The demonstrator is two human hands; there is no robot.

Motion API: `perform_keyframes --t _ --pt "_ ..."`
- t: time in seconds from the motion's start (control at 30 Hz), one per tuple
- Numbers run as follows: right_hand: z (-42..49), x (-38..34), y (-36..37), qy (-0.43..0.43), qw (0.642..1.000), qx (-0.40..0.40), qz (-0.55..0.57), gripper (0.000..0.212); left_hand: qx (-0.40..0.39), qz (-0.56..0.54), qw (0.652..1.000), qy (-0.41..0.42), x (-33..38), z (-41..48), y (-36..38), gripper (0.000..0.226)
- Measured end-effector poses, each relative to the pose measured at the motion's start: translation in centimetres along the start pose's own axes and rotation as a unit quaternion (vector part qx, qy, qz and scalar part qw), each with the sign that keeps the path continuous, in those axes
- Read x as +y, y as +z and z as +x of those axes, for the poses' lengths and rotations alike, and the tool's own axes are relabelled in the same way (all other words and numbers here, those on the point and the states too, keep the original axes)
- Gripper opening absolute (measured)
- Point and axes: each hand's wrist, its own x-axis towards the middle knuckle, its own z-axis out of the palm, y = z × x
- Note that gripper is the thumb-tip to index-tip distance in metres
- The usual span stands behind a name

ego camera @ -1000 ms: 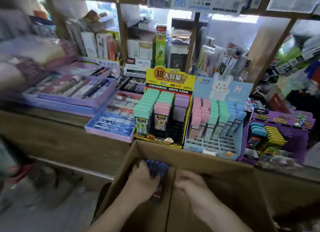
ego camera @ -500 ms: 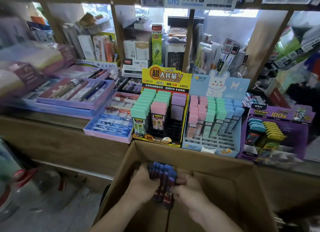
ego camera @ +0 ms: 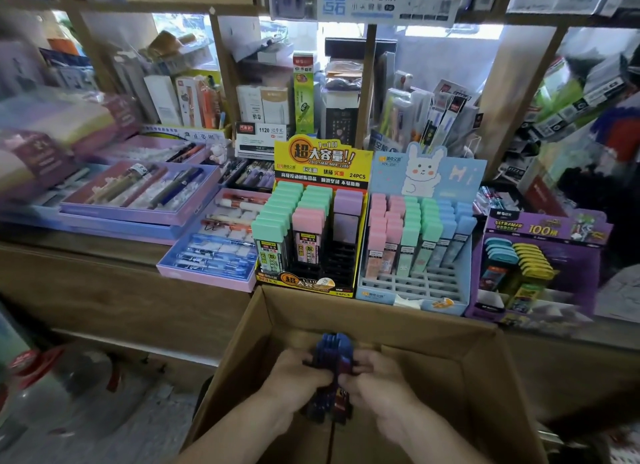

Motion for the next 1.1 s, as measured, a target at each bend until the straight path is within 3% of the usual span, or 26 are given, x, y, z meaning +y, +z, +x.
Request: perform_keyframes --t 0.27,0.6,0.77,0.97,1.1 --pt "-0.5 -1.1 -1.5 0.006 0.999 -0.022 0.026 0.045 -0.06 -0.168 0.984 -0.028 0.5 -1.1 0.9 0.027" --pt "-5.5 -3.6 -6.6 -0.059 0.987 -0.046 0.144 0.044 -0.159 -0.254 0.954 0.018 2.9 -3.7 3.8 0.029" --pt "-7.2 -4.0 -8.3 -0.133 0.989 -0.033 0.053 0.035 -0.204 -0.273 0.938 0.067 3.9 -4.9 4.7 0.045" --pt "-8.6 -4.0 -9.8 -0.199 0.98 0.006 0.027 0.028 -0.228 -0.283 0.925 0.108 4.5 -5.9 5.7 0.064" --pt "-9.2 -4.2 -11.2 -0.233 0.972 0.003 0.013 0.021 -0.244 -0.27 0.926 0.103 5.0 -6.4 6.3 0.059"
